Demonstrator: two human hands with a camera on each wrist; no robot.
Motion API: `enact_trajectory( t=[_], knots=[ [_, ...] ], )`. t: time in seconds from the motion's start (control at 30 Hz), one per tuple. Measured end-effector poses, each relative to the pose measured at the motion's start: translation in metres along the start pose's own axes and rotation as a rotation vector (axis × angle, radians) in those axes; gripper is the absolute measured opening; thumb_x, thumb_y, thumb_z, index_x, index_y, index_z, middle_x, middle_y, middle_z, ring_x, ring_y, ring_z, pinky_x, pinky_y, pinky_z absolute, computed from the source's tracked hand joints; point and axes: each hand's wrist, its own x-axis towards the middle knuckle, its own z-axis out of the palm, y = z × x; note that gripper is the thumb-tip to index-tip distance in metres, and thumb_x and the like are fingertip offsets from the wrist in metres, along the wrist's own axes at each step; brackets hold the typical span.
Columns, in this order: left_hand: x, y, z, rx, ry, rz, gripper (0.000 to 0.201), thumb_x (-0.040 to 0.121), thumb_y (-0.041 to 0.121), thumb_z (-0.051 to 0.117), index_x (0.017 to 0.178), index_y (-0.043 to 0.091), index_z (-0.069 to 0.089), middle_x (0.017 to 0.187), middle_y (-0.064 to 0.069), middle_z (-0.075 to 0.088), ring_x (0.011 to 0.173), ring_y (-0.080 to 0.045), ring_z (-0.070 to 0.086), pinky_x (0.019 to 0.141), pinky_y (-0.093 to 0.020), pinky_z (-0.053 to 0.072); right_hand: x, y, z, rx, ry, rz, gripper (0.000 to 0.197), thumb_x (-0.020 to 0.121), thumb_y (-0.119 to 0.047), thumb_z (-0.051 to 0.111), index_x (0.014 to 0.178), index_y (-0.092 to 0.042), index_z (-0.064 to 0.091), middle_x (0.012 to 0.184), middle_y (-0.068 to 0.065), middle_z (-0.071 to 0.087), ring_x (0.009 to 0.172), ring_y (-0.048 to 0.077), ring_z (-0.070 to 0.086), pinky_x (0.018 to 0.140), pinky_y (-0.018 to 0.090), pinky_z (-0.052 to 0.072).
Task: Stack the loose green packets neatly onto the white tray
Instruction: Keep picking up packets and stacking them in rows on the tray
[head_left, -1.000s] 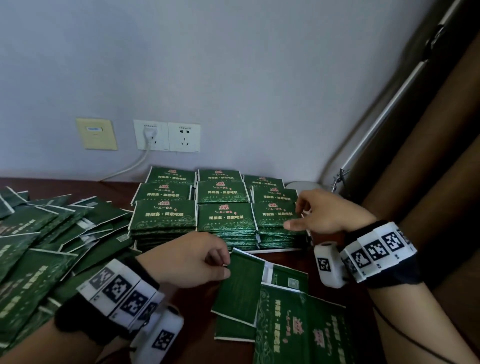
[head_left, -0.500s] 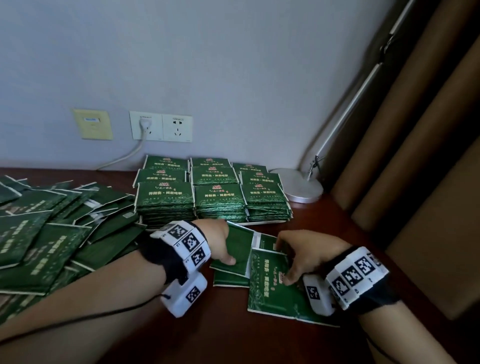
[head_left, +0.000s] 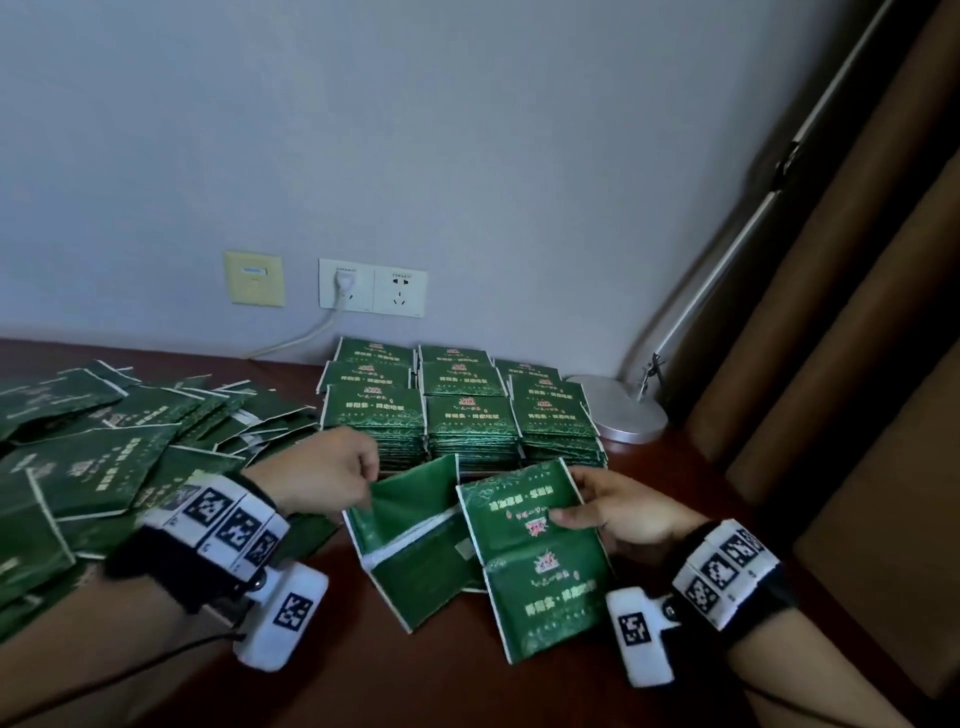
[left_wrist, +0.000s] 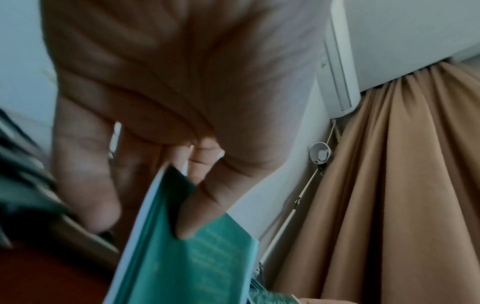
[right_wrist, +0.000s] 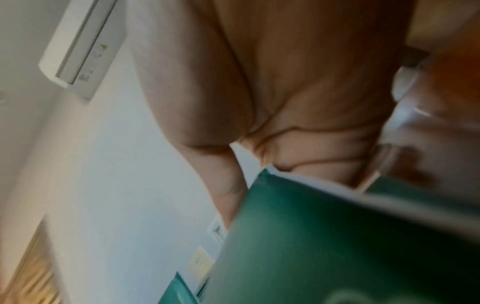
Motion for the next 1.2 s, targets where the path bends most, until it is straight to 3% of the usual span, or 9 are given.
enact_trajectory(
  t=[0.1, 0.2, 0.4, 0.47, 0.57, 0.73, 0.83, 1.0, 1.2],
  knots=[
    [-0.008, -0.023, -0.011, 0.013, 0.119, 0.069, 0.021, 0.08, 0.007, 0.072, 0.086, 0.024, 0.061, 0.092, 0.007, 0.062, 0.087, -0.01, 0.061, 0.063, -0.022, 0.041, 0.017, 0.009, 0.011, 0.158, 0.065, -0.039, 0.07, 0.069, 0.004, 0.08, 0.13, -0.013, 0.049, 0.118, 0.034, 0.063, 0.099, 0.052, 0.065, 0.091, 0.071, 0.046],
    [-0.008, -0.033, -0.011, -0.002, 0.196, 0.152, 0.025, 0.08, 0.013, 0.074, 0.082, 0.034, 0.061, 0.094, 0.013, 0.063, 0.09, -0.003, 0.059, 0.068, -0.022, 0.042, 0.026, 0.01, 0.02, 0.194, -0.003, -0.019, 0.076, 0.076, 0.004, 0.076, 0.136, -0.025, 0.04, 0.115, 0.034, 0.063, 0.085, 0.041, 0.071, 0.069, 0.051, 0.061],
    [-0.019, -0.03, -0.008, 0.177, -0.249, 0.243, 0.026, 0.074, 0.052, 0.079, 0.09, 0.036, 0.066, 0.098, 0.018, 0.061, 0.091, 0.003, 0.058, 0.084, -0.024, 0.048, 0.022, 0.02, 0.015, -0.257, -0.13, -0.067, 0.091, 0.037, -0.033, 0.101, 0.12, -0.033, 0.063, 0.13, 0.006, 0.058, 0.116, 0.028, 0.063, 0.097, 0.049, 0.053],
    [-0.021, -0.033, -0.007, 0.245, -0.35, 0.22, 0.035, 0.072, 0.066, 0.073, 0.093, 0.039, 0.067, 0.104, 0.021, 0.056, 0.095, 0.005, 0.055, 0.09, -0.026, 0.047, 0.015, 0.02, 0.013, -0.442, -0.074, -0.081, 0.086, 0.038, -0.035, 0.101, 0.115, -0.046, 0.064, 0.131, -0.005, 0.05, 0.12, 0.02, 0.057, 0.103, 0.042, 0.05],
    [-0.018, -0.038, -0.003, 0.225, -0.327, 0.163, 0.026, 0.077, 0.051, 0.077, 0.095, 0.042, 0.062, 0.109, 0.019, 0.052, 0.101, 0.003, 0.053, 0.094, -0.031, 0.047, 0.004, 0.017, 0.012, -0.674, 0.035, -0.087, 0.08, 0.051, -0.024, 0.098, 0.118, -0.045, 0.059, 0.131, -0.011, 0.037, 0.123, 0.012, 0.044, 0.109, 0.03, 0.042],
    [-0.009, -0.046, 0.006, 0.174, -0.293, 0.024, 0.066, 0.069, 0.031, 0.088, 0.122, 0.042, 0.05, 0.119, 0.017, 0.043, 0.111, -0.008, 0.052, 0.101, -0.033, 0.045, -0.008, 0.014, 0.016, -0.599, 0.135, -0.172, 0.066, 0.054, -0.011, 0.096, 0.111, -0.032, 0.071, 0.139, -0.018, 0.038, 0.121, 0.007, 0.051, 0.103, 0.029, 0.048],
    [-0.005, -0.045, 0.011, 0.161, -0.295, 0.015, 0.059, 0.068, 0.033, 0.088, 0.113, 0.04, 0.052, 0.115, 0.015, 0.044, 0.105, -0.008, 0.054, 0.096, -0.032, 0.047, -0.011, 0.012, 0.02, -0.565, 0.167, -0.259, 0.039, 0.063, -0.005, 0.091, 0.092, -0.028, 0.079, 0.108, -0.016, 0.068, 0.098, 0.002, 0.066, 0.089, 0.019, 0.052],
    [-0.006, -0.043, 0.013, 0.127, -0.289, 0.04, 0.045, 0.068, 0.031, 0.089, 0.094, 0.033, 0.053, 0.101, 0.01, 0.058, 0.091, -0.01, 0.061, 0.083, -0.03, 0.051, -0.012, 0.011, 0.022, -0.327, 0.279, -0.445, 0.019, 0.07, 0.002, 0.084, 0.077, -0.014, 0.077, 0.079, -0.002, 0.074, 0.072, 0.009, 0.067, 0.068, 0.015, 0.051],
    [-0.004, -0.045, 0.014, 0.004, -0.243, 0.077, 0.039, 0.069, 0.022, 0.089, 0.092, 0.027, 0.059, 0.095, 0.006, 0.069, 0.087, -0.009, 0.066, 0.082, -0.03, 0.053, -0.011, 0.011, 0.015, 0.328, 0.132, -0.426, 0.056, 0.044, 0.001, 0.091, 0.096, 0.001, 0.069, 0.093, 0.011, 0.073, 0.082, 0.017, 0.069, 0.069, 0.022, 0.059]
  ],
)
